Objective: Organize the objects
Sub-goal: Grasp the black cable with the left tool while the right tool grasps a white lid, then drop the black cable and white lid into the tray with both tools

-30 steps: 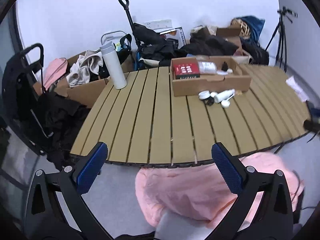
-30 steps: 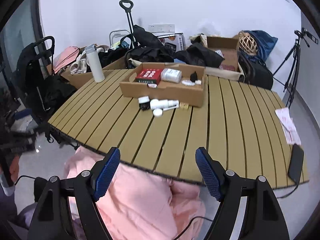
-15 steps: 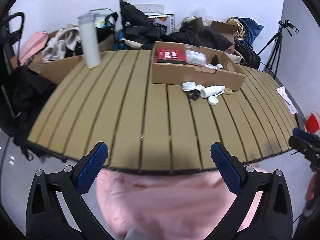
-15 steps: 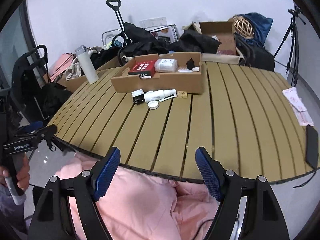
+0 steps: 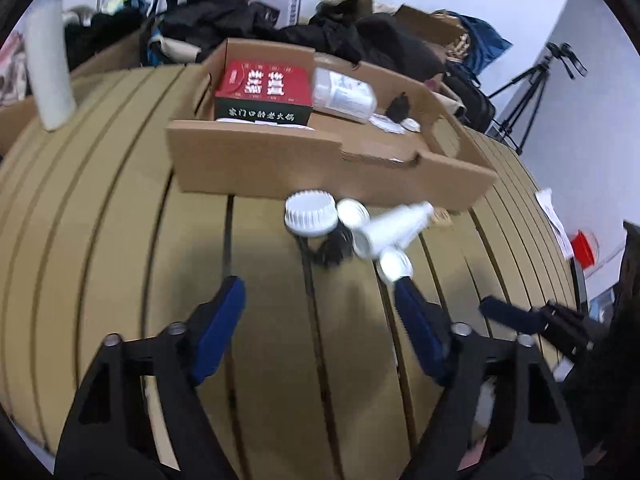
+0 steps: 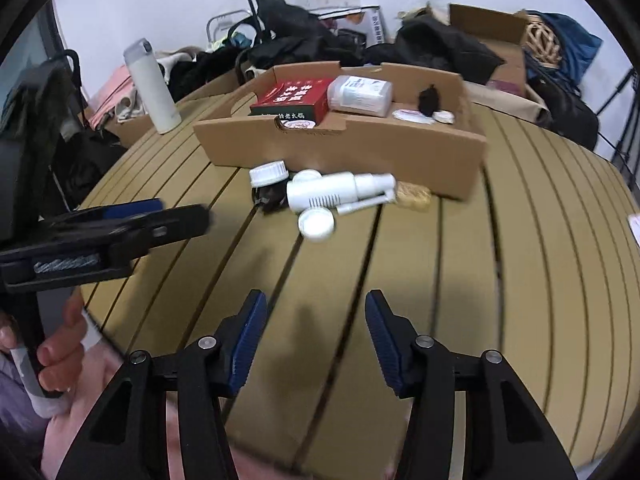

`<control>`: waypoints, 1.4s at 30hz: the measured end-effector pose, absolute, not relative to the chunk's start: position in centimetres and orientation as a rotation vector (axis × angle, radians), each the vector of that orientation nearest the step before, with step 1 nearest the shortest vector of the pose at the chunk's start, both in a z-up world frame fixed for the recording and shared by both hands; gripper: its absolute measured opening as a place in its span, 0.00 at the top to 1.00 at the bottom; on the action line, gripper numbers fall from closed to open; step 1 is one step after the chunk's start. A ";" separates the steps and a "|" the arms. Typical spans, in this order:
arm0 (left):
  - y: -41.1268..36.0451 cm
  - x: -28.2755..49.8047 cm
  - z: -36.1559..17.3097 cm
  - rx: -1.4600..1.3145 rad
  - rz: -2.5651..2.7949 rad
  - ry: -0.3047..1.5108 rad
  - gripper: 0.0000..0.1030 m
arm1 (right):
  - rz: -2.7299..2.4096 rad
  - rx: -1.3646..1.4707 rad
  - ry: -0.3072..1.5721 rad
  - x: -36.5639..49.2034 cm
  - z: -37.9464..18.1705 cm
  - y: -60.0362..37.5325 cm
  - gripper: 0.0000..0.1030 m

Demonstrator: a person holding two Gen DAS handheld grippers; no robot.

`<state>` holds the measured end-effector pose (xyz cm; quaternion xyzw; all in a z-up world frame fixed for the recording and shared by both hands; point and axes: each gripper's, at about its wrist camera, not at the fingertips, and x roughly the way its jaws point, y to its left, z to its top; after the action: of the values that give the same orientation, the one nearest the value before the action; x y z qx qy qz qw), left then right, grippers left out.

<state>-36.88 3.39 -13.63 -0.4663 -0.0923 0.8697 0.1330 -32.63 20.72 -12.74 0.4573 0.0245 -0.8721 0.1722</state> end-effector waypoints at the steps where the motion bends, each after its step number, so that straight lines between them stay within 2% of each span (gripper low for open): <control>1: 3.6 -37.8 -14.1 -1.371 2.509 -0.273 0.42 | -2.471 1.301 0.079 -33.5 -13.1 20.3 0.47; 2: 3.8 -38.4 -14.4 -1.382 2.495 -0.275 0.47 | -2.468 1.303 0.088 -34.4 -13.6 19.9 0.47; 4: 4.5 -39.6 -15.1 -1.400 2.455 -0.248 0.47 | -2.464 1.304 0.105 -35.6 -14.2 19.3 0.50; 5: 4.8 -39.8 -15.3 -1.395 2.449 -0.229 0.51 | -2.466 1.303 0.114 -36.3 -14.5 19.0 0.51; 8: 5.7 -40.7 -16.3 -1.432 2.430 -0.144 0.70 | -2.474 1.307 0.143 -37.6 -15.3 18.3 0.58; 10: 6.2 -40.4 -16.2 -1.408 2.444 -0.095 0.74 | -2.477 1.314 0.156 -38.2 -15.8 18.2 0.66; 12: 6.2 -40.0 -16.2 -1.409 2.436 -0.102 0.77 | -2.492 1.315 0.149 -38.4 -15.9 18.4 0.68; 17: 5.3 -37.5 -14.1 -1.381 2.403 -0.185 0.81 | -2.494 1.307 0.119 -37.1 -14.5 19.5 0.69; 22: 3.1 -32.3 -9.9 -1.255 2.302 -0.442 0.81 | -2.532 1.243 0.054 -32.2 -10.7 21.9 0.69; 24: 2.9 -30.8 -9.7 -1.272 2.281 -0.488 0.81 | -2.544 1.234 0.049 -29.6 -9.6 22.6 0.69; 32: 3.7 -22.7 -8.2 -1.249 2.299 -0.463 0.81 | -2.561 1.207 0.076 -20.4 -7.9 23.6 0.69; 35: 3.9 -20.5 -6.5 -1.167 2.322 -0.435 0.81 | -2.578 1.232 0.093 -19.4 -8.4 24.2 0.69; 42: 3.5 -20.3 -4.8 -1.121 2.348 -0.412 0.81 | -2.599 1.181 -0.001 -19.0 -7.0 25.6 0.69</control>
<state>-20.34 3.53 -4.79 -0.4119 -0.1515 0.8629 0.2507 -18.99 25.57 -7.01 0.4095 -0.0003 -0.9011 0.1428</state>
